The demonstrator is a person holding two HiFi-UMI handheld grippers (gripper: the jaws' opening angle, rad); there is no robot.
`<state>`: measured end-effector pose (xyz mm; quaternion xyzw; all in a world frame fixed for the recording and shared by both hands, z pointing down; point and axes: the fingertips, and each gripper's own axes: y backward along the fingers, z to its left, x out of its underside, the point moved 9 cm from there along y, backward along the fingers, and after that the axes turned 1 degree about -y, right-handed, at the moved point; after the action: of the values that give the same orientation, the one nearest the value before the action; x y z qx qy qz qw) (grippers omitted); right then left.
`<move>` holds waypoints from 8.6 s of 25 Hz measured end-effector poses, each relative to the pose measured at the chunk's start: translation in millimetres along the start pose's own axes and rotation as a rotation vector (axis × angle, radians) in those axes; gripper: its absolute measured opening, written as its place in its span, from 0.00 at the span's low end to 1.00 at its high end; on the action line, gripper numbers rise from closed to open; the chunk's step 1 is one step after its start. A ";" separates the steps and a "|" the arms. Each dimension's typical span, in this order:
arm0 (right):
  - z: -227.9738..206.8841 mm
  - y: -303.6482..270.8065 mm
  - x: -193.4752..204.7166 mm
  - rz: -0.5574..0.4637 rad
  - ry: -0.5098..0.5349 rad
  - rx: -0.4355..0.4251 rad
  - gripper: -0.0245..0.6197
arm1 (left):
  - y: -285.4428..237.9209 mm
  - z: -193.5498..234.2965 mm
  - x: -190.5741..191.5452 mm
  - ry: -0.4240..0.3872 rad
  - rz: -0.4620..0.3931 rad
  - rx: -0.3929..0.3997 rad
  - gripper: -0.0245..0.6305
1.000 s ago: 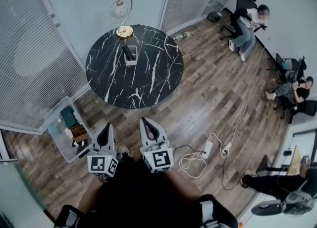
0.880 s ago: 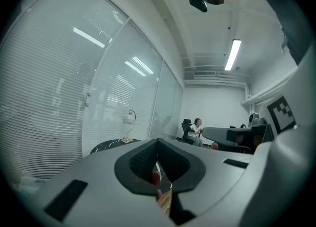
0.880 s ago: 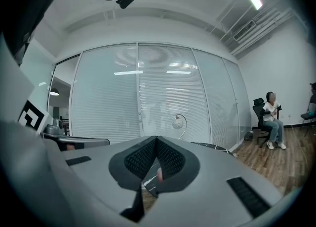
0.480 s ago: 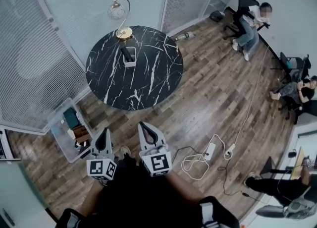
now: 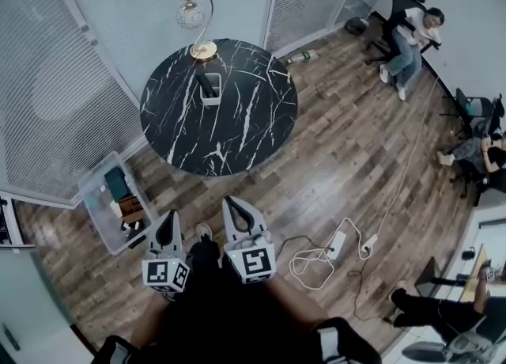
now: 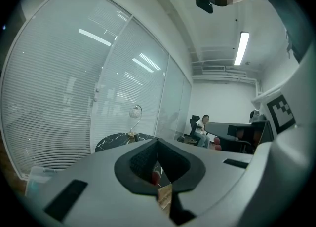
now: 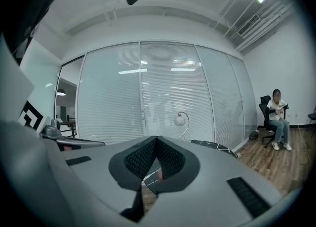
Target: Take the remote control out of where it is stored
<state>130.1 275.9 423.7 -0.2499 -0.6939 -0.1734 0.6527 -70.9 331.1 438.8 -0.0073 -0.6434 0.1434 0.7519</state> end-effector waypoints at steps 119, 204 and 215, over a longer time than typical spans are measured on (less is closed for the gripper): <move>-226.3 -372.1 67.8 0.266 -0.154 0.219 0.04 | -626.3 171.0 83.9 0.216 0.416 -0.170 0.42; -197.1 -266.6 -3.9 0.035 -0.106 0.113 0.04 | -336.1 69.7 -62.2 -0.064 0.089 -0.085 0.34; -131.6 -234.7 -15.4 0.016 -0.056 0.114 0.04 | -251.5 92.9 -70.4 -0.091 0.075 -0.073 0.34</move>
<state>103.7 8.2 440.1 -0.2227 -0.7186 -0.1214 0.6475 -118.4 58.0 436.0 -0.0522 -0.6810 0.1483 0.7152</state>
